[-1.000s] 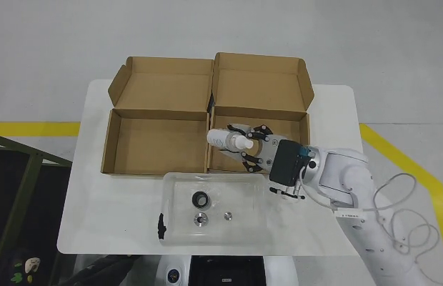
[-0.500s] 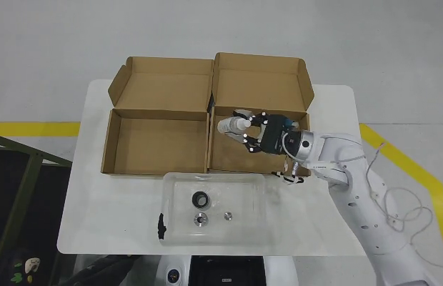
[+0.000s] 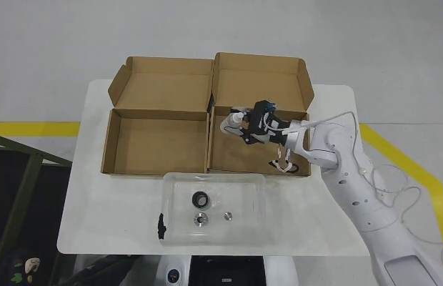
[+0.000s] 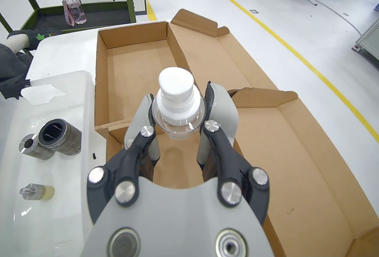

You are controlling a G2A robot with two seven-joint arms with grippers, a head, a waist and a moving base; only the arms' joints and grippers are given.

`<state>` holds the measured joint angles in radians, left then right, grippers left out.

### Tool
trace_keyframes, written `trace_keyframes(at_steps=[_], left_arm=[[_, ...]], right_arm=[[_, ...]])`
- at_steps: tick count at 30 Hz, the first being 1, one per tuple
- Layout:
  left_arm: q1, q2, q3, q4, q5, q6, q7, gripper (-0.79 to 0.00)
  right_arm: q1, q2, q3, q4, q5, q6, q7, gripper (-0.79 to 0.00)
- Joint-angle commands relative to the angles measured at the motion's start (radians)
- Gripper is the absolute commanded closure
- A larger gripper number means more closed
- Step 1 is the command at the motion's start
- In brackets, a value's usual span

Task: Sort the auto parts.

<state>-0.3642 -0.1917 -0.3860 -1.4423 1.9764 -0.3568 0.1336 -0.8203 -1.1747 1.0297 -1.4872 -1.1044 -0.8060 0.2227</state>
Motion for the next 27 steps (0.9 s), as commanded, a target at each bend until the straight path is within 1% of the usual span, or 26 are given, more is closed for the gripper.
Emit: trace_keyframes(at_steps=[1,9,27], left_arm=[[0.000,0.000,0.000,0.000,0.000,0.000,0.000,-0.785],[0.000,0.000,0.000,0.000,0.000,0.000,0.000,-0.785],[0.000,0.000,0.000,0.000,0.000,0.000,0.000,-0.785]], right_arm=[[0.017,-0.004,-0.016,0.030,0.002,0.004,0.017,0.000],[0.067,-0.022,-0.071,0.128,0.006,0.017,0.045,0.000],[0.123,-0.053,-0.147,0.269,0.008,0.018,0.031,0.000]])
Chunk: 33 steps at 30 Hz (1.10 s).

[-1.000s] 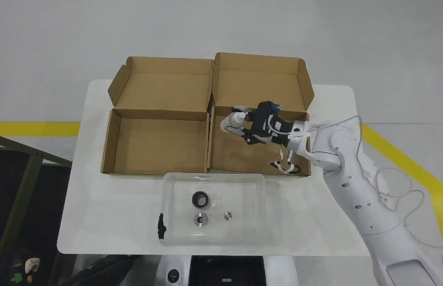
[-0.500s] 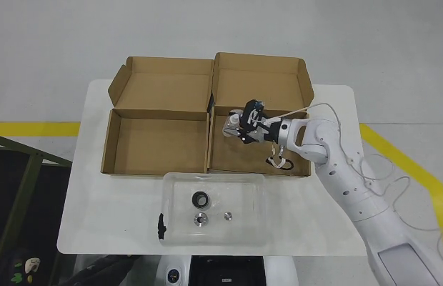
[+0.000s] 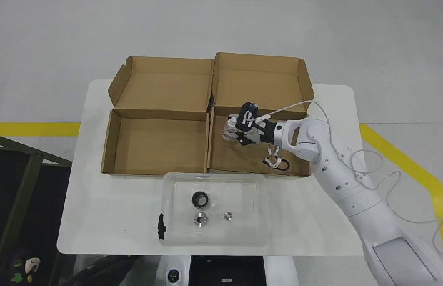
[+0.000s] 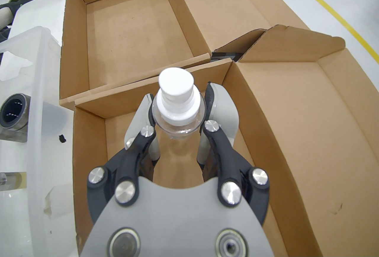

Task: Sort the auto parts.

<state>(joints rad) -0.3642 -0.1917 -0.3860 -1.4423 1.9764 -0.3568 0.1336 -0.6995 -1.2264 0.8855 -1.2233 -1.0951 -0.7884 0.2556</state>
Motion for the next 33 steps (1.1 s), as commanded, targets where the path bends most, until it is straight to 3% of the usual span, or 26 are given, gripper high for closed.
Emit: trace_keyframes(at_steps=[1,13,17,20,25,26,29,30,33], left_arm=[[0.000,0.000,0.000,0.000,0.000,0.000,0.000,-0.785],[0.000,0.000,0.000,0.000,0.000,0.000,0.000,-0.785],[0.000,0.000,0.000,0.000,0.000,0.000,0.000,-0.785],[0.000,0.000,0.000,0.000,0.000,0.000,0.000,-0.785],[0.000,0.000,0.000,0.000,0.000,0.000,0.000,-0.785],[0.000,0.000,0.000,0.000,0.000,0.000,0.000,-0.785],[0.000,0.000,0.000,0.000,0.000,0.000,0.000,-0.785],[0.000,0.000,0.000,0.000,0.000,0.000,0.000,-0.785],[0.000,0.000,0.000,0.000,0.000,0.000,0.000,-0.785]], right_arm=[[0.005,-0.003,-0.006,0.011,-0.002,0.000,-0.003,0.000],[0.026,-0.018,-0.034,0.067,-0.022,0.009,-0.015,0.000],[0.030,-0.022,-0.037,0.078,-0.025,0.012,-0.018,-0.083],[0.032,-0.024,-0.038,0.082,-0.031,0.010,-0.018,-0.215],[0.034,-0.026,-0.039,0.086,-0.034,0.010,-0.016,-0.369],[0.035,-0.026,-0.038,0.085,-0.034,0.009,-0.015,-0.440],[0.035,-0.027,-0.035,0.080,-0.032,0.009,-0.012,-0.748],[0.036,-0.026,-0.033,0.078,-0.033,0.008,-0.010,-0.785],[0.036,-0.025,-0.024,0.068,-0.033,0.008,-0.008,-0.785]])
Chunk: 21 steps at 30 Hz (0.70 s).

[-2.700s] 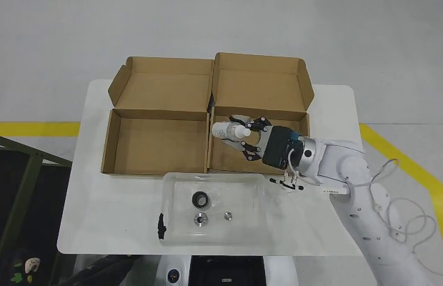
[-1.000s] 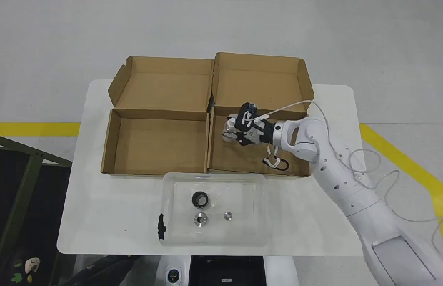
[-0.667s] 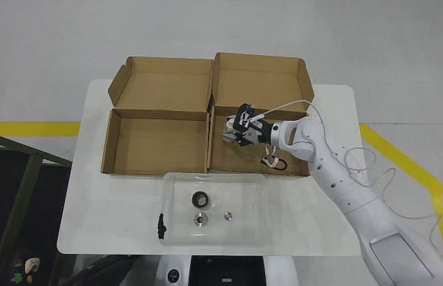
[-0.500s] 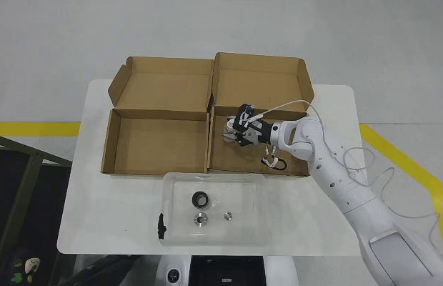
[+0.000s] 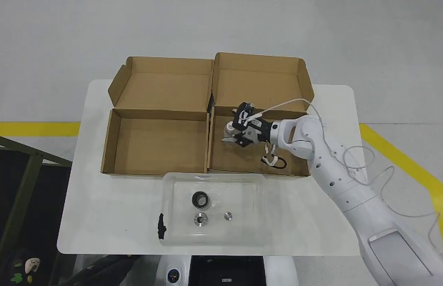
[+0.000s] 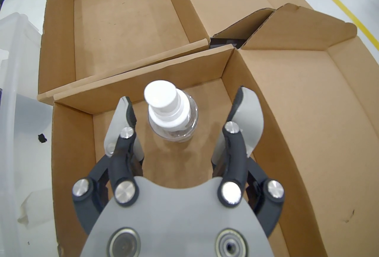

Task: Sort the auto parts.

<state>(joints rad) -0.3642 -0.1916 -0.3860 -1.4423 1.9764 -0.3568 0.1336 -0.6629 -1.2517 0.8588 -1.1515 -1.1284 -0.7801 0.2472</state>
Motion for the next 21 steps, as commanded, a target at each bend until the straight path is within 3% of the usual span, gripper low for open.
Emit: trace_keyframes(at_steps=[1,12,21], left_arm=[[0.000,0.000,0.000,0.000,0.000,0.000,0.000,-0.785],[0.000,0.000,0.000,0.000,0.000,0.000,0.000,-0.785],[0.000,0.000,0.000,0.000,0.000,0.000,0.000,-0.785]], right_arm=[[0.000,0.001,0.006,-0.008,-0.001,-0.001,0.000,-0.785],[-0.025,0.018,0.069,-0.166,0.003,0.004,0.009,-0.785],[-0.114,0.044,0.126,-0.405,0.063,-0.028,0.126,-0.785]])
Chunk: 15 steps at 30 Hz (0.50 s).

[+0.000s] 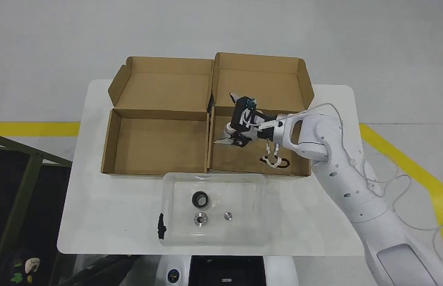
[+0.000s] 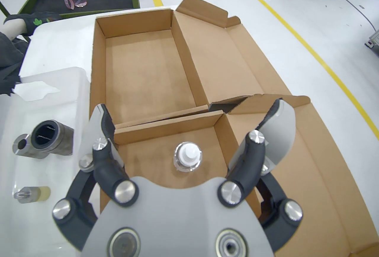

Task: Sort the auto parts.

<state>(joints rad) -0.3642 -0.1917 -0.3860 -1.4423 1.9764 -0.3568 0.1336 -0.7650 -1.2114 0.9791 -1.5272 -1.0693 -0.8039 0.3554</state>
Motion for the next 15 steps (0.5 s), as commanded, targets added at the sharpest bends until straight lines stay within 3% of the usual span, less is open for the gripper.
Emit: trace_keyframes(at_steps=[1,15], left_arm=[[0.000,0.000,0.000,0.000,0.000,0.000,0.000,-0.785],[0.000,0.000,0.000,0.000,0.000,0.000,0.000,-0.785]], right_arm=[[-0.025,0.007,0.009,-0.058,0.003,-0.012,0.040,-0.785],[-0.264,0.056,0.072,-0.360,-0.010,-0.047,0.179,-0.785]])
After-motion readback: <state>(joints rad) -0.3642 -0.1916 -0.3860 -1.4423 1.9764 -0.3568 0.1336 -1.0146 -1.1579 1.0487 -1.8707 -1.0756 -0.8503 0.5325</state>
